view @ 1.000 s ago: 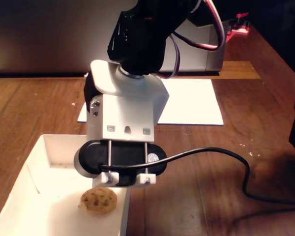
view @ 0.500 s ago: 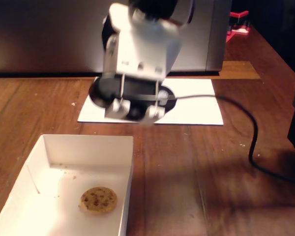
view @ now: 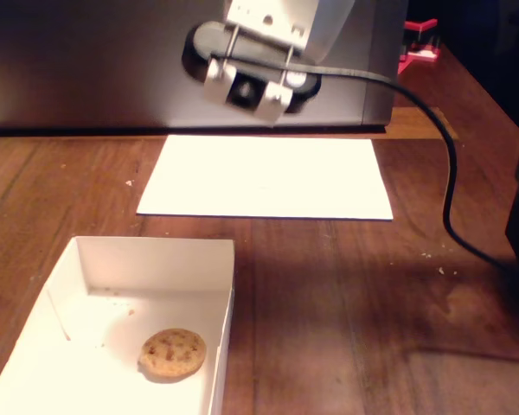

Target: Grasp a mini cookies block and put it in the white box.

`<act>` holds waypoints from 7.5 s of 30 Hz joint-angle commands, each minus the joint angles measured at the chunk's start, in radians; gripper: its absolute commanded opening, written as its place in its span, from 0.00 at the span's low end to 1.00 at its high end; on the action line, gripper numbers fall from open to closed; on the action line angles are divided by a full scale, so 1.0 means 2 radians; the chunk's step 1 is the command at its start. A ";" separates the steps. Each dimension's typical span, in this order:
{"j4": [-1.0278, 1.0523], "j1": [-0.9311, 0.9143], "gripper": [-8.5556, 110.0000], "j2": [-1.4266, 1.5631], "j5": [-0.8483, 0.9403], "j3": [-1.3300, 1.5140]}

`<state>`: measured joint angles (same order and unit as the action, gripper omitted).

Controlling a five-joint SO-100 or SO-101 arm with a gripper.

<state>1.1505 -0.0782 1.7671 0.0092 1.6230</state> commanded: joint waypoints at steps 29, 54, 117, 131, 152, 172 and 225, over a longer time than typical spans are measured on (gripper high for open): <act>-0.033 -0.013 0.07 0.358 -0.041 0.398; -0.015 -0.001 0.07 0.761 0.000 0.711; 0.022 -0.017 0.07 0.805 -0.017 0.782; 0.022 -0.017 0.07 0.805 -0.024 0.782; 0.022 0.006 0.07 0.805 -0.002 0.782; 0.021 0.006 0.07 0.805 -0.015 0.782; 0.020 0.006 0.07 0.805 -0.011 0.783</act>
<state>1.1720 -0.0721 3.3042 -0.0061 3.1968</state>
